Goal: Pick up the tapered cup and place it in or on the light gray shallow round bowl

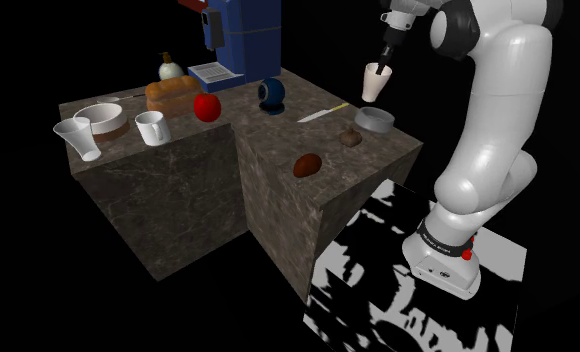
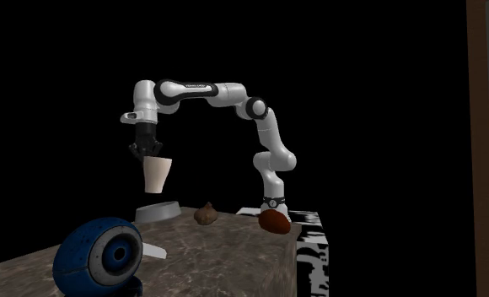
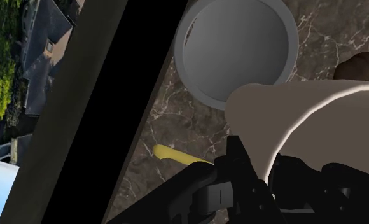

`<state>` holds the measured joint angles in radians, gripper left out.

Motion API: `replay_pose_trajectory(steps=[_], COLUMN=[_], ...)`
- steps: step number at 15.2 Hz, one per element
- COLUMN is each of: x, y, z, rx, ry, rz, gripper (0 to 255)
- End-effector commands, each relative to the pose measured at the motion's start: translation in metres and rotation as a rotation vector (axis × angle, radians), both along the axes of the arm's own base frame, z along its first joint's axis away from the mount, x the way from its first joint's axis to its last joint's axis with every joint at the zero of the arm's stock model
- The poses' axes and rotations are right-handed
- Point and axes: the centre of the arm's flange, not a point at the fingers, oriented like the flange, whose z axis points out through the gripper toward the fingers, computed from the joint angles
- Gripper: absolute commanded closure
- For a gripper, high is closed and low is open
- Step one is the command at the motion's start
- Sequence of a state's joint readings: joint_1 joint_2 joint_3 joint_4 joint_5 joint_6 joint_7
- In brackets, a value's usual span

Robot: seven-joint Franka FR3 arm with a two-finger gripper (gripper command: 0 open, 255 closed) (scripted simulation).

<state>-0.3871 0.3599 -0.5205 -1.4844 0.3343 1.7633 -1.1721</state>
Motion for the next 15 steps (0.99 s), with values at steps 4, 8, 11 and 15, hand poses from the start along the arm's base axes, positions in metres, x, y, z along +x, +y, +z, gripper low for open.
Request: replay_pose_trajectory(steps=[4,8,11,15], x=[-0.026,-0.026,-0.026,-0.017], y=[-0.028,-0.028,-0.028,-0.039], z=[-0.073,-0.073,-0.073,-0.095], rx=[0.052,0.052,0.052,0.054], ry=[0.087,0.087,0.087,0.089], rz=[-0.070,-0.070,-0.070,-0.070], gripper=[255,255,255,0])
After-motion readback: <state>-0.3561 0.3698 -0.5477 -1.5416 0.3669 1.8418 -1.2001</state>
